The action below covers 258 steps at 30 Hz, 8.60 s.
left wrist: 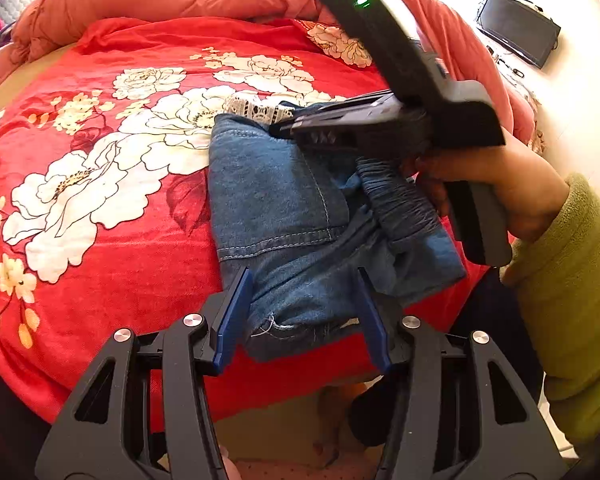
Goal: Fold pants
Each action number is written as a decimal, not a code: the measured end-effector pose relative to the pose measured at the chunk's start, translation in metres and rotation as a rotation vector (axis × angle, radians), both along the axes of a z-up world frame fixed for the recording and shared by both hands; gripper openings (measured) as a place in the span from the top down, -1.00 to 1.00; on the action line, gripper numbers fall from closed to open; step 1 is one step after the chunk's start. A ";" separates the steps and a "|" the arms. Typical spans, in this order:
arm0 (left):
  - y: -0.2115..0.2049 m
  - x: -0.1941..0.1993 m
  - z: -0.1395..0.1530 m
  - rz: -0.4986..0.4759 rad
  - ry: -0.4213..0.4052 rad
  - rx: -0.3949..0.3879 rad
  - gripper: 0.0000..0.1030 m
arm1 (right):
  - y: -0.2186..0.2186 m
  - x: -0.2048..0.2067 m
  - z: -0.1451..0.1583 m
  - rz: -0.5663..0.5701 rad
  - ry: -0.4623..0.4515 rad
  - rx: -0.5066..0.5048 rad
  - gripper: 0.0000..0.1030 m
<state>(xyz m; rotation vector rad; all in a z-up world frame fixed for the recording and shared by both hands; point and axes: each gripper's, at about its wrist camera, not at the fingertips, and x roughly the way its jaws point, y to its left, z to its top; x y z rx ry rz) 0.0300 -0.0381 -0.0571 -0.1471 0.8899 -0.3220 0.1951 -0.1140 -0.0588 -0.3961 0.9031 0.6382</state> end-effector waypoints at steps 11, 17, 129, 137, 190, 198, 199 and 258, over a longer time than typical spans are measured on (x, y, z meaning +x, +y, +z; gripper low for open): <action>-0.001 -0.002 0.001 0.006 0.005 0.004 0.14 | -0.045 -0.018 0.037 -0.102 -0.018 0.188 0.36; 0.000 -0.002 0.001 0.009 0.007 0.006 0.14 | -0.066 -0.053 0.052 -0.081 -0.043 0.257 0.29; -0.002 0.096 -0.012 0.078 0.062 0.014 -0.42 | -0.132 -0.027 -0.019 -0.247 0.159 0.409 -0.06; -0.007 0.096 -0.011 0.068 0.061 0.012 -0.04 | -0.122 -0.036 -0.017 -0.198 0.114 0.441 0.50; 0.032 0.216 0.022 0.101 -0.069 0.067 0.36 | -0.053 0.078 0.025 -0.194 -0.070 0.304 0.58; 0.036 0.219 0.008 0.117 -0.036 0.070 0.35 | -0.064 0.088 -0.001 -0.261 0.006 0.256 0.38; 0.036 0.219 0.007 0.117 -0.035 0.073 0.34 | -0.065 0.088 -0.003 -0.267 0.010 0.253 0.32; 0.056 0.148 0.082 0.232 -0.253 0.135 -0.82 | -0.118 0.013 0.062 -0.425 -0.300 0.362 -0.90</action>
